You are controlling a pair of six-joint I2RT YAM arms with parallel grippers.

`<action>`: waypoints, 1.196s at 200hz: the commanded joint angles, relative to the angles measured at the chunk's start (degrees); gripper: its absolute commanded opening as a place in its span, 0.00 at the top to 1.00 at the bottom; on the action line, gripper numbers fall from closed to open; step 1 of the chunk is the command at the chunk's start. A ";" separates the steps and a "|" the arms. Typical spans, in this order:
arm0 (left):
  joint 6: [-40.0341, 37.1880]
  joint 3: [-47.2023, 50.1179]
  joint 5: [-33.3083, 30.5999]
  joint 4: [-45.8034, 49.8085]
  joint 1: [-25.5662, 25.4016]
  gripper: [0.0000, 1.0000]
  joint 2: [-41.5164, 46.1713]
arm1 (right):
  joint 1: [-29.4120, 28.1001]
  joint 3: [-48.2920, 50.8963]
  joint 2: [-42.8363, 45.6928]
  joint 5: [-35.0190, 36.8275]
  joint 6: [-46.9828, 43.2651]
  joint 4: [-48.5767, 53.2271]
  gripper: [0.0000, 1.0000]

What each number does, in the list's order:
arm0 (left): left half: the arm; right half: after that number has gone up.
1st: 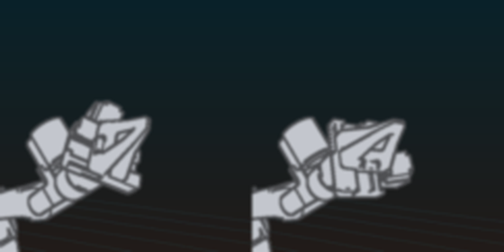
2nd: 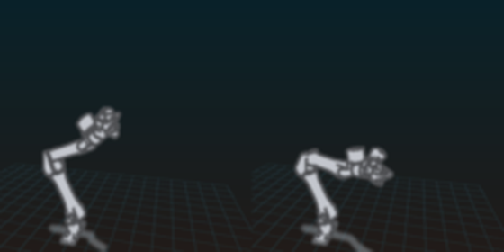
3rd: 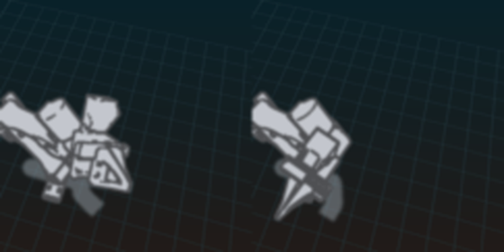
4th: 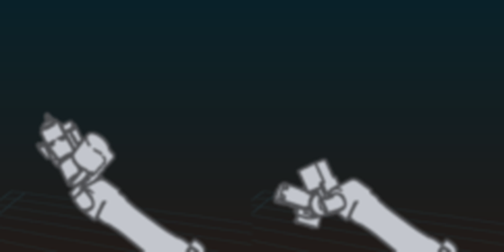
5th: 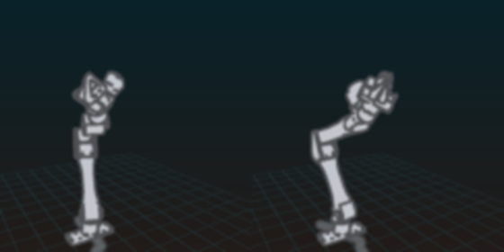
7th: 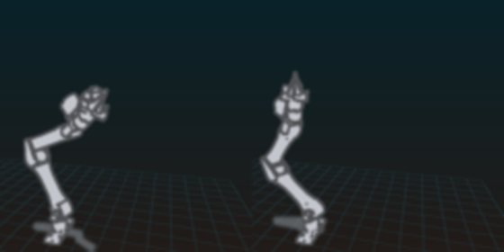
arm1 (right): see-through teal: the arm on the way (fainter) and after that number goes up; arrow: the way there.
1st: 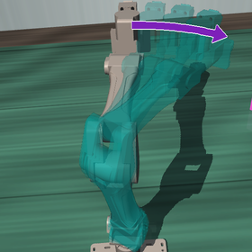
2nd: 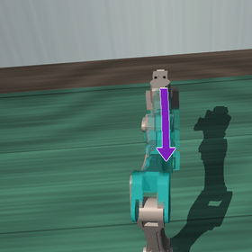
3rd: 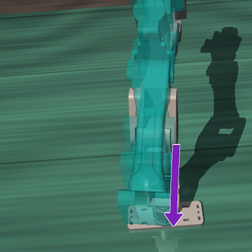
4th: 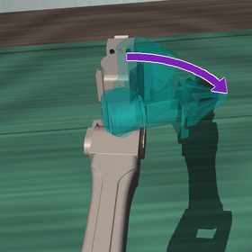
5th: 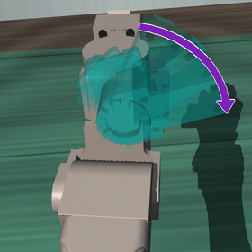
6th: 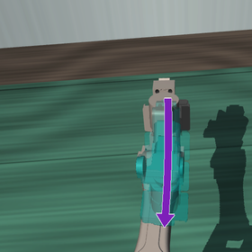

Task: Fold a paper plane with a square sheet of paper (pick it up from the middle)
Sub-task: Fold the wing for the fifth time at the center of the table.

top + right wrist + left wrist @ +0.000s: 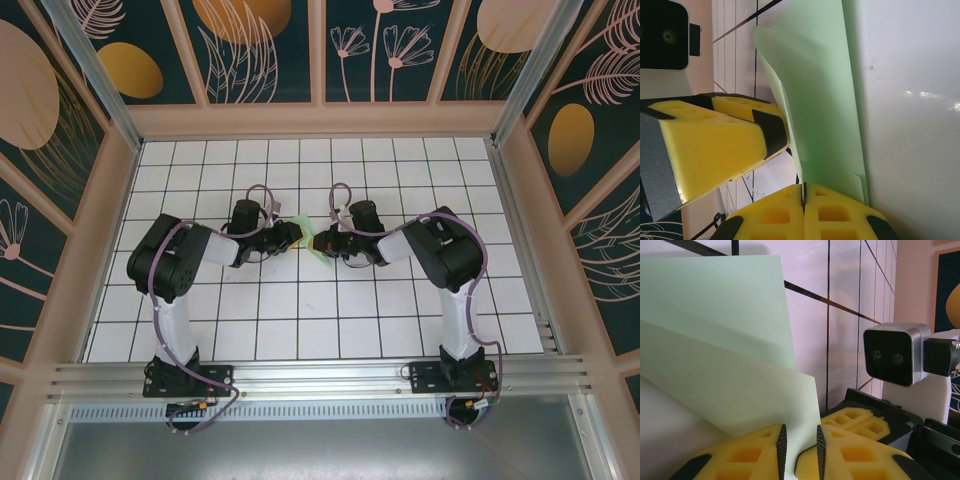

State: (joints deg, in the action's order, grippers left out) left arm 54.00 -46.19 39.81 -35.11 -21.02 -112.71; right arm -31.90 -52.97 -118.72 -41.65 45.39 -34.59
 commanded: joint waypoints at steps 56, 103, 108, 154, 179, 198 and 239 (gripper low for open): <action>-2.43 -2.22 -1.91 4.70 -0.31 0.76 -1.85 | 0.25 -1.69 -1.22 2.40 -3.32 7.50 0.99; -2.77 -2.67 -3.74 6.92 -0.40 0.78 -2.25 | 0.21 -4.38 0.66 3.15 -6.90 13.10 0.93; -2.77 -2.67 -3.84 7.10 -0.29 0.78 -2.29 | 0.21 -4.50 0.81 3.05 -7.18 13.50 0.93; -2.50 -2.95 -4.92 8.47 -0.32 0.79 -2.87 | 0.24 -4.93 2.84 3.63 -9.71 16.93 0.87; -2.69 -3.45 -5.00 9.34 -0.32 0.80 -3.30 | 0.24 -4.96 4.07 3.85 -11.25 18.95 0.84; -2.75 -3.64 -4.95 9.66 -0.36 0.79 -3.53 | 0.17 -4.77 5.03 4.35 -12.61 20.42 0.82; -3.10 -4.29 -5.01 10.87 -0.39 0.80 -3.92 | -0.35 -4.05 6.89 6.56 -15.48 23.05 0.79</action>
State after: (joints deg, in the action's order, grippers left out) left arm 52.95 -49.56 38.57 -28.08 -21.04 -113.73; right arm -31.97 -57.71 -114.74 -37.78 33.34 -16.16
